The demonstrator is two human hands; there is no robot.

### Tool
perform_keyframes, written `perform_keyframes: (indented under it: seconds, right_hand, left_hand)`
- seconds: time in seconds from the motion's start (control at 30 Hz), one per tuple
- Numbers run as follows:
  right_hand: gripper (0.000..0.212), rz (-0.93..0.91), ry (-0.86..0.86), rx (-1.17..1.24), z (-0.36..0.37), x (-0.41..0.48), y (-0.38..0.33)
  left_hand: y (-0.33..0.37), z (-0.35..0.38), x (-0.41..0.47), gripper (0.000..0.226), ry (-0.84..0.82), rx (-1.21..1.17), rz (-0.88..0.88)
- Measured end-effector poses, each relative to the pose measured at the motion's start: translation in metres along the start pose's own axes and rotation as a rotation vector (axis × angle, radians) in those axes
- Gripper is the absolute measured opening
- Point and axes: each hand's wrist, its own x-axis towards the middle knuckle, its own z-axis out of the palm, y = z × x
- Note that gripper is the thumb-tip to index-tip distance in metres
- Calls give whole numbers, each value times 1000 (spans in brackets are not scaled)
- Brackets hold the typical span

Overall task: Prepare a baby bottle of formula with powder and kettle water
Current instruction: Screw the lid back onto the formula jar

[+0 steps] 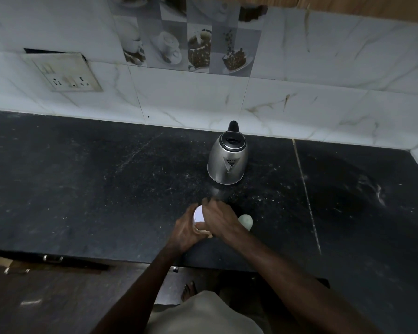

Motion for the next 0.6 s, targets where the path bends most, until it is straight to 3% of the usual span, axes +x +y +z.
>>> perform_keyframes:
  seconds: [0.1,0.23,0.33,0.47,0.6]
  right_hand:
    - [71,34,-19,20,-2,0,-2]
    - [52,-75,-48,54,-9,-1,0]
    - [44,-14,-34,65,-8,0,2]
    - [51,99,-84,94,-10,3,13]
    - [75,-105,-117,163,-2,1,17]
  left_hand:
    - [-4,0,1,106,-13,-20,-30]
    - [4,0,-2,96,-4,-57,-16]
    - [6,2,-3,89,-7,-50,2]
    - [2,2,0,90,-4,-61,-24]
    - [0,3,1,92,2,-49,-7]
